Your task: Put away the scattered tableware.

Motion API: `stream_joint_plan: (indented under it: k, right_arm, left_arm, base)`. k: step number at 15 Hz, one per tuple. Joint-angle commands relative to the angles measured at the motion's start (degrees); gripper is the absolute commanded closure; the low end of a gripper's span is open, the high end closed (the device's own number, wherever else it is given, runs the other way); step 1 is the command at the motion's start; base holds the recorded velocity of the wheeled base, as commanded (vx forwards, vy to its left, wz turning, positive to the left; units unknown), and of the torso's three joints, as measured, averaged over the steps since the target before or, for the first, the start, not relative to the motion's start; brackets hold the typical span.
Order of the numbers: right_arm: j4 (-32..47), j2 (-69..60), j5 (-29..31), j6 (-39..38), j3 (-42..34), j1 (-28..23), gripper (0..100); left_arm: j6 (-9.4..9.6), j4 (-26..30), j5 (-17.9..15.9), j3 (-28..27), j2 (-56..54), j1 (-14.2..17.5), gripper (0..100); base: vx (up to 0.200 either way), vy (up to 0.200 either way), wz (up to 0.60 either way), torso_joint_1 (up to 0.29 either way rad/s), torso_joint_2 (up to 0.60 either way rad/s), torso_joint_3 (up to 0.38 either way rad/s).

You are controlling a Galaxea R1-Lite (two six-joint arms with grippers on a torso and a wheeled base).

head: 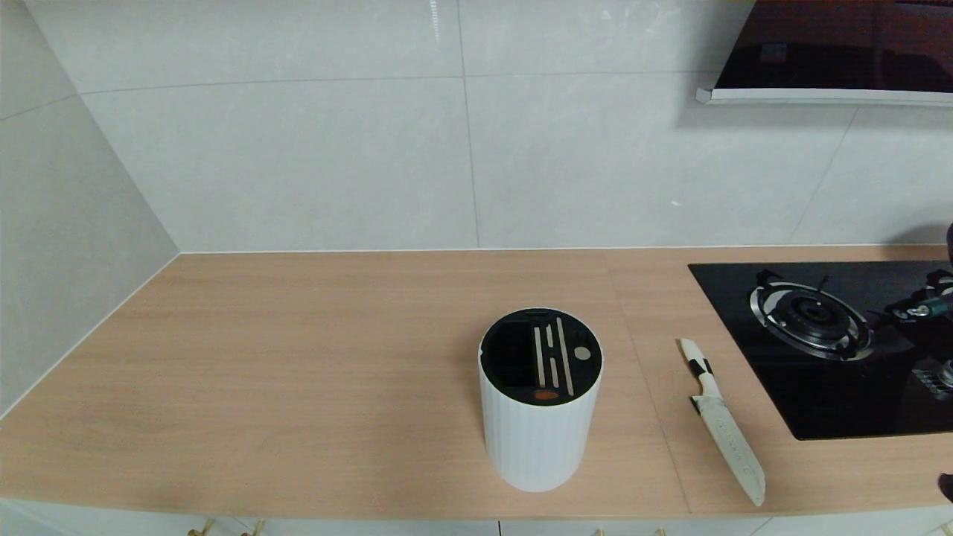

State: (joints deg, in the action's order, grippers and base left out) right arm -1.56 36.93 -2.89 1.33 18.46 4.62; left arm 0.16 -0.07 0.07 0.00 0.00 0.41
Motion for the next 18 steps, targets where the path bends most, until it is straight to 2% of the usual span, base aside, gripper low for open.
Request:
stream_joint_plan:
  k: [1,5,6,8,13,18]
  right_arm:
    - [-3.3,27.1,0.8,-0.1,6.8,8.3,0]
    - [-16.2,47.7,1.6,0.1,10.7,9.1,0]
    - [-22.1,54.0,2.7,0.2,11.5,9.1,0]
    - [-26.6,61.6,7.8,0.1,13.0,9.0,0]
    - [-38.8,75.1,10.2,-0.3,12.3,7.9,0]
    - [-45.0,81.8,9.5,-0.4,12.4,4.1,0]
  left_arm:
    - [0.02,0.0,0.0,0.0,0.1,0.0,0]
    - [0.02,0.0,0.0,0.0,0.1,0.0,0]
    - [0.02,0.0,0.0,-0.1,0.1,0.0,0]
    - [0.02,0.0,0.0,0.0,0.1,0.0,0]
    - [-0.07,0.0,0.0,-0.1,0.1,0.0,0]
    - [-0.07,0.0,0.0,-0.1,0.1,0.0,0]
  base:
    - [0.000,0.000,0.00,0.000,0.00,0.000]
    - [0.000,0.000,0.00,0.000,0.00,0.000]
    - [0.000,0.000,0.00,0.000,0.00,0.000]
    - [0.000,0.000,0.00,0.000,0.00,0.000]
    - [0.000,0.000,0.00,0.000,0.00,0.000]
    - [0.000,0.000,0.00,0.000,0.00,0.000]
